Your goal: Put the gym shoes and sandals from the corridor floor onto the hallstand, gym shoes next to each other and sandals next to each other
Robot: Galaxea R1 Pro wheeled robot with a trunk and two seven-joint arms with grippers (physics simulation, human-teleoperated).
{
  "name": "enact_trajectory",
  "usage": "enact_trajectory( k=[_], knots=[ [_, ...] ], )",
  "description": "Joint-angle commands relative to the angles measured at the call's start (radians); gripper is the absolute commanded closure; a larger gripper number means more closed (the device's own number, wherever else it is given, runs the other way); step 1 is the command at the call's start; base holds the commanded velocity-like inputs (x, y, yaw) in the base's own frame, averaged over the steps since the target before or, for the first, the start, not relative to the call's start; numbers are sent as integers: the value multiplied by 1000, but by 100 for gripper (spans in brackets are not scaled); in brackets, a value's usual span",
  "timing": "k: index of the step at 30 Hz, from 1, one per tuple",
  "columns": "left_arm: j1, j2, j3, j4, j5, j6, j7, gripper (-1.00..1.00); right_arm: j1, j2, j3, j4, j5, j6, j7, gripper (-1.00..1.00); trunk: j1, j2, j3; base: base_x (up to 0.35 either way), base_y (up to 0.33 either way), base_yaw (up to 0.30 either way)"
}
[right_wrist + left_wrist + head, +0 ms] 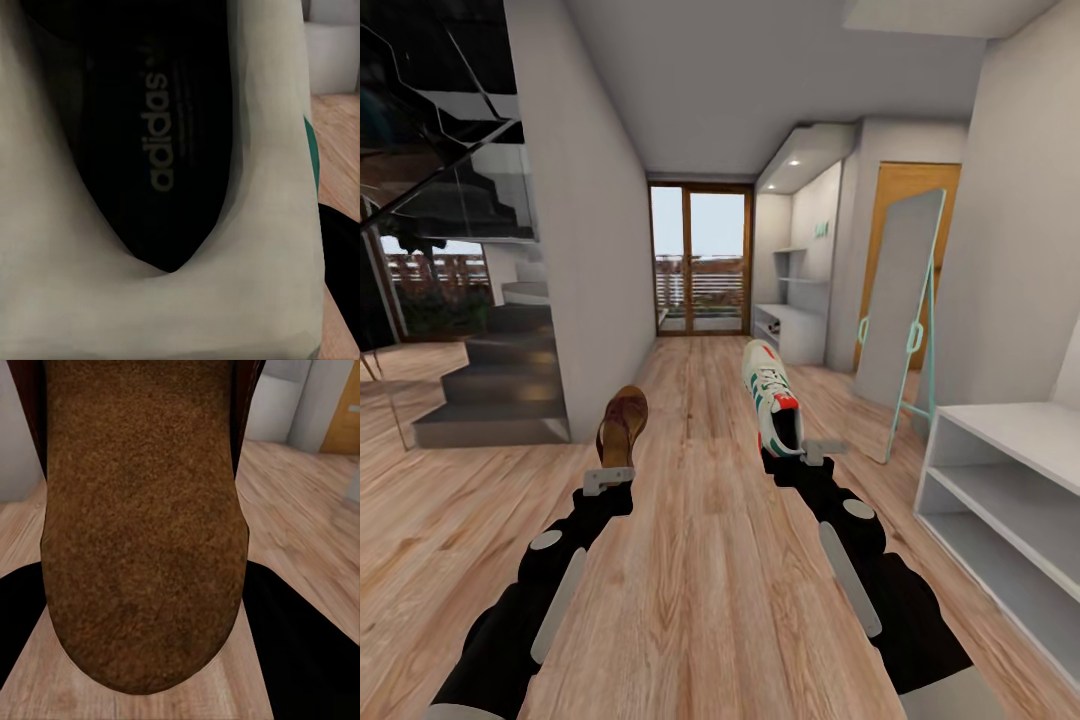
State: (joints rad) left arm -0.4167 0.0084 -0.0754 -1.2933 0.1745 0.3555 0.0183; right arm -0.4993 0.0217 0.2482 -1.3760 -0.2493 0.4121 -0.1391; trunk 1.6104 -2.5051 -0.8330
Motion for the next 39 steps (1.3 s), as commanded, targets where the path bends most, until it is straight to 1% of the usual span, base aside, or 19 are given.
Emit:
enact_trajectory(
  k=[1,39],
  knots=[
    [-1,1,-1,-1,8,5,3,100,-1,0,2,-1,-10,3,-10,100,0,-1,-1,346,0,0],
    [-1,1,-1,-1,8,5,3,100,-1,0,2,-2,-11,2,-8,100,0,-1,-1,346,0,0]
  ],
)
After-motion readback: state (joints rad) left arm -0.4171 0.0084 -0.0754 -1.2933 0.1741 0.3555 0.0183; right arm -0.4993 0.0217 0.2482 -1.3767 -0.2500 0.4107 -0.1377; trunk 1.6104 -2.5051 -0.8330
